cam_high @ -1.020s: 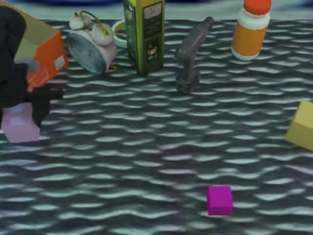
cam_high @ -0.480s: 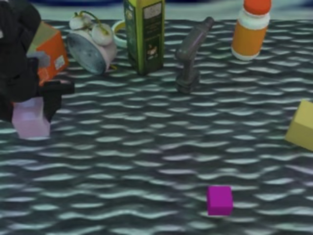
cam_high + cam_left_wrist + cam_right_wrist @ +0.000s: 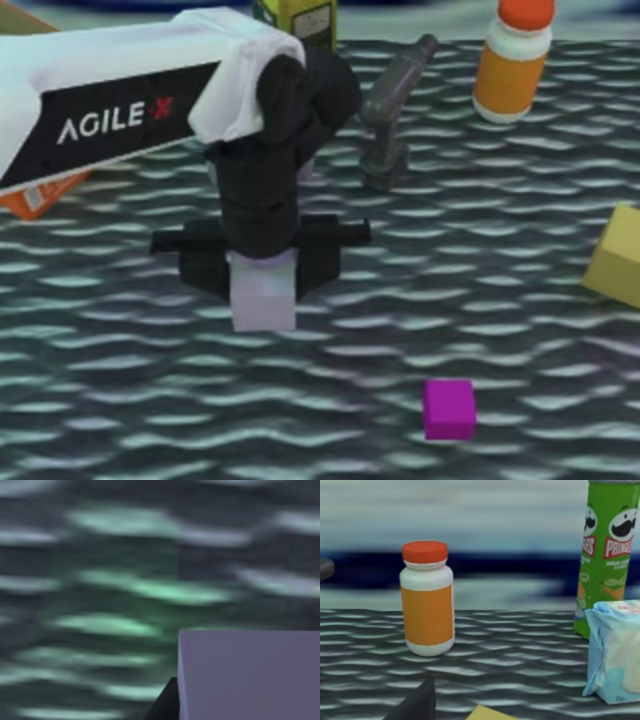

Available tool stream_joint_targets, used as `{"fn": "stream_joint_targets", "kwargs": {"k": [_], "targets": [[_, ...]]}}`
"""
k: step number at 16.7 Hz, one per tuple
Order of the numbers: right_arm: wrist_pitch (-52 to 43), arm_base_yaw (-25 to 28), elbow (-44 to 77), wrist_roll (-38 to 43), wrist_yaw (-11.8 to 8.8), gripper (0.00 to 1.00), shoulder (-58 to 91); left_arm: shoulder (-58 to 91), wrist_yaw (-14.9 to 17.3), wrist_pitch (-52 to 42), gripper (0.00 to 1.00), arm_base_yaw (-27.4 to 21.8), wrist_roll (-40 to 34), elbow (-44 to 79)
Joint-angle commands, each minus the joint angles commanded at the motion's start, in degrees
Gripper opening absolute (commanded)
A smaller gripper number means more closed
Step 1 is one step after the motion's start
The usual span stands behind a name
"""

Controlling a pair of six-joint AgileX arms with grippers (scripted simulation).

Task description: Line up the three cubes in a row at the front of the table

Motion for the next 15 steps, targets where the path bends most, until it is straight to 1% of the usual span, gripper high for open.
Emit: {"fn": "stream_joint_targets", "kwargs": {"k": [3,5,6,12,15], "targets": [[0.0,0.0,0.0,0.0,0.0,1.0,0.0,0.41,-0.14,-1.16,0.0,-10.32,-8.94,2.16],[0.0,0.0,0.0,0.0,0.0,1.0,0.0,0.25,-0.35,-1.45,0.0,-14.44,-12.9,3.18],[0.0,0.0,0.0,0.0,0.0,1.0,0.0,0.11,-0.44,-1.47,0.0,-15.57,-14.02,3.45],[0.0,0.0,0.0,0.0,0.0,1.0,0.0,0.11,-0.44,-1.2,0.0,-15.96,-14.43,3.24],[0.0,0.0,0.0,0.0,0.0,1.0,0.0,1.21,-0.45,2.91,0.0,-15.73,-14.68,0.19]]}}
